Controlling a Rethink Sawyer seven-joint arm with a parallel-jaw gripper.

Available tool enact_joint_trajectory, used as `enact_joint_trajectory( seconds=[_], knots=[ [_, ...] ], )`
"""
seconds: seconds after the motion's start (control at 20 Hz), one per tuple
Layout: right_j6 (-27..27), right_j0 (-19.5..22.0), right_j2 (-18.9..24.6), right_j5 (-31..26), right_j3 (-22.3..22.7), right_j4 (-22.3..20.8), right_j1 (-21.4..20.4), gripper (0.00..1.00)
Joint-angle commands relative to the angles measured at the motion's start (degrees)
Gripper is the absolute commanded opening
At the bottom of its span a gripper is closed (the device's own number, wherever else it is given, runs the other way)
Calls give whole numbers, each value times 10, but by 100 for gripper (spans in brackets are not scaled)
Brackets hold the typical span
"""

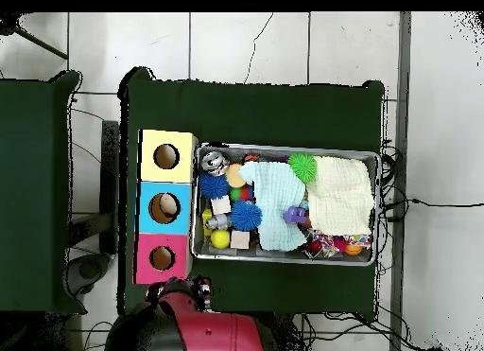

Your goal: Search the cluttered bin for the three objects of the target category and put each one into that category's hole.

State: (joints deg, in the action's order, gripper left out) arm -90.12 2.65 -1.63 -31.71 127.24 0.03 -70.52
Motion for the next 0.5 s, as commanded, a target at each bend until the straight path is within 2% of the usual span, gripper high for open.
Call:
enact_joint_trajectory(
  seconds=[0.05,0.5],
  knots=[
    [-34,52,16,41,45,3,12,100],
    [-12,90,38,43,42,-12,17,100]
  ],
)
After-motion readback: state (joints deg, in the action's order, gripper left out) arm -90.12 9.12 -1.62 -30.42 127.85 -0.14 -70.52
